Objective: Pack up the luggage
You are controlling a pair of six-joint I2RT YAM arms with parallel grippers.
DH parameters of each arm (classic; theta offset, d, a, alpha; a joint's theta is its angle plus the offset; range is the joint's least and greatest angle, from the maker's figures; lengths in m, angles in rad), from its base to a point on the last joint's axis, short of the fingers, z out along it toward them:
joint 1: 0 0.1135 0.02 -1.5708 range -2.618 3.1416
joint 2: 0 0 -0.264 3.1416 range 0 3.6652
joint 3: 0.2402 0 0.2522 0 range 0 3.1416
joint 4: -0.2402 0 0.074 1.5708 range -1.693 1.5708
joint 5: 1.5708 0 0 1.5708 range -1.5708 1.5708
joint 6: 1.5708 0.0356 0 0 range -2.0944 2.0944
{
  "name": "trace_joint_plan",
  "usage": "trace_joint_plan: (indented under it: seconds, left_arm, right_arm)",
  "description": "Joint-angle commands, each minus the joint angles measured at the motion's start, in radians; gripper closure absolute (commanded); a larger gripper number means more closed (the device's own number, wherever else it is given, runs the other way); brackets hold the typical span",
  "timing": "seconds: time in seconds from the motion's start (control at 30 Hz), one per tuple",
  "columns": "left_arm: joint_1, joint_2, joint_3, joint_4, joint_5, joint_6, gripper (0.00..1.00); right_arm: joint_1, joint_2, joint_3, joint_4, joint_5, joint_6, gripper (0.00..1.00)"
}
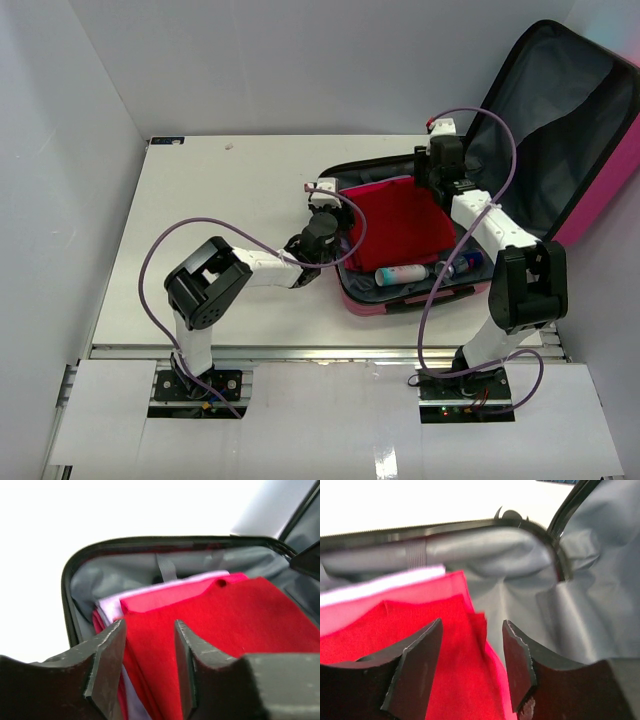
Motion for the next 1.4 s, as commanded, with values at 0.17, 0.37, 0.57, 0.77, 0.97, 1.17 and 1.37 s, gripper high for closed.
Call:
trace_joint_plan:
  seconds: [0.17, 0.37, 0.57, 0.77, 0.97, 1.17, 1.37]
  left_arm:
    - [0.007, -0.127, 0.04, -0.065, 0.073, 0.062, 0.61]
    - [0.007, -0.076, 0.097, -0.222, 0.245, 0.019, 1.0]
    - [0.008, -0.015, 0.083, -0.281, 0.193, -0.021, 1.0]
    - [0.016, -0.007, 0.16, -0.398, 0.233, -0.025, 1.0]
    - [0.016, -0.113, 0.279, -0.626, 0.242, 0.002, 0.9]
    - [0.018, -0.265, 0.294, -0.792, 0.27, -0.042, 0.41]
    - [0.088, -0.325, 0.221, -0.937, 0.252, -0.17, 0.37]
  right_arm:
    - [-0.004, -0.042, -0.002, 0.011, -0.07, 0.009, 0.65]
    - [-0.017, 0.008, -0.044, 0.028, -0.153, 0.125, 0.74]
    - [-0.029, 0.049, -0.058, 0.018, -0.172, 0.161, 0.73]
    - [-0.029, -0.031, -0.032, -0.051, -0.178, 0.16, 0.68]
    - [-0.029, -0.242, -0.05, -0.131, -0.076, 0.146, 0.47]
    - [-0.023, -0.459, -0.117, -0.083, 0.056, 0.156, 0.31]
    - [-0.024, -0.551, -0.081, -0.162, 0.48, 0.183, 0.24]
